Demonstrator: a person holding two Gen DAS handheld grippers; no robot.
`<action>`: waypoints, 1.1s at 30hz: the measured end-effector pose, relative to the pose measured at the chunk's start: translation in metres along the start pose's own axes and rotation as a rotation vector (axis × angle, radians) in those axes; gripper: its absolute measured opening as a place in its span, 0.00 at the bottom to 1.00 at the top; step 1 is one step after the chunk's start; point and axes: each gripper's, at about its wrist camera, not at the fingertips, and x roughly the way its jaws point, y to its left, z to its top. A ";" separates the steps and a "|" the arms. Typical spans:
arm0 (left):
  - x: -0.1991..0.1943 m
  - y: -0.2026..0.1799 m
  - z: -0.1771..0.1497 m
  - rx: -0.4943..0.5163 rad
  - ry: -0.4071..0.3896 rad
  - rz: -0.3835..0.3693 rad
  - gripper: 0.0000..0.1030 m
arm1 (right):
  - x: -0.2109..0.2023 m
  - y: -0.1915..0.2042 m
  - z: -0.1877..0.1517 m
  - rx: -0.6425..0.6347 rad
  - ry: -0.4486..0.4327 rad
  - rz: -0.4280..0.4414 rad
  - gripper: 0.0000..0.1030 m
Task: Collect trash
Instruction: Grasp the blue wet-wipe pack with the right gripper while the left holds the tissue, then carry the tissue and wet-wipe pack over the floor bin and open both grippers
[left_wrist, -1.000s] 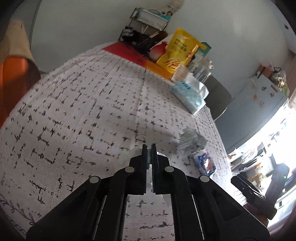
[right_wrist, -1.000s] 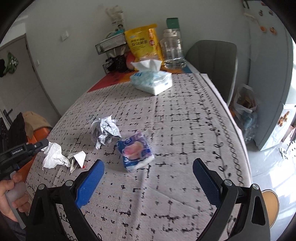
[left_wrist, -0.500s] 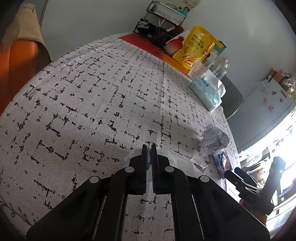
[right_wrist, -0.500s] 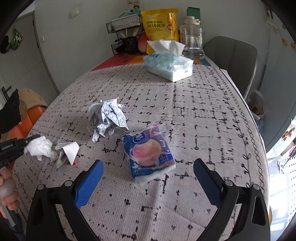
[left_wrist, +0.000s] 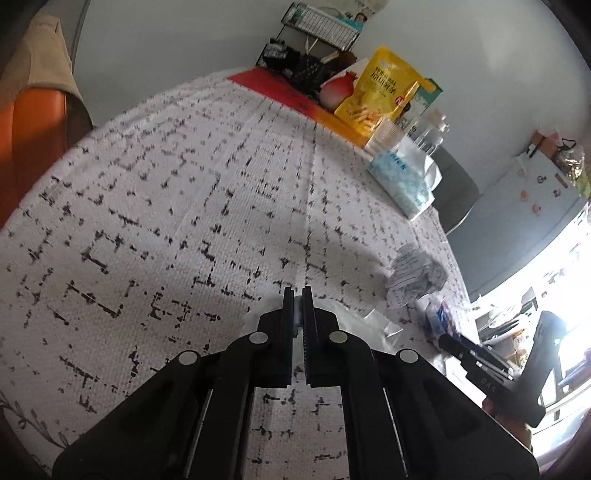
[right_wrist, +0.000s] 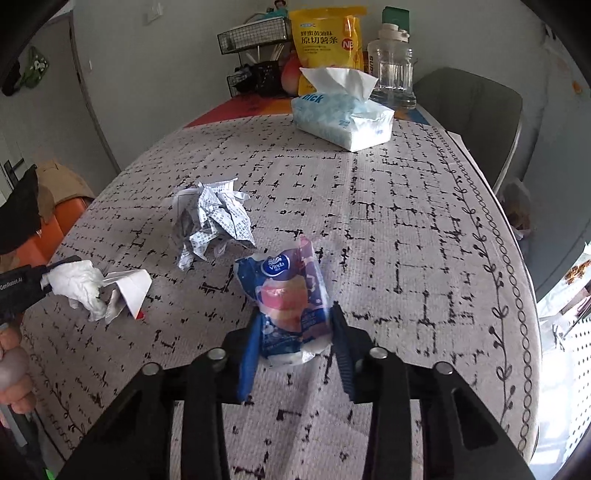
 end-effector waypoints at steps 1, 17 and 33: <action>-0.003 -0.001 0.001 0.001 -0.007 -0.004 0.05 | -0.002 0.000 -0.001 0.001 0.000 0.003 0.32; -0.037 -0.053 0.003 0.083 -0.065 -0.070 0.05 | -0.063 -0.011 -0.019 0.039 -0.085 0.041 0.25; -0.042 -0.139 -0.005 0.217 -0.075 -0.175 0.05 | -0.120 -0.058 -0.040 0.130 -0.166 -0.003 0.25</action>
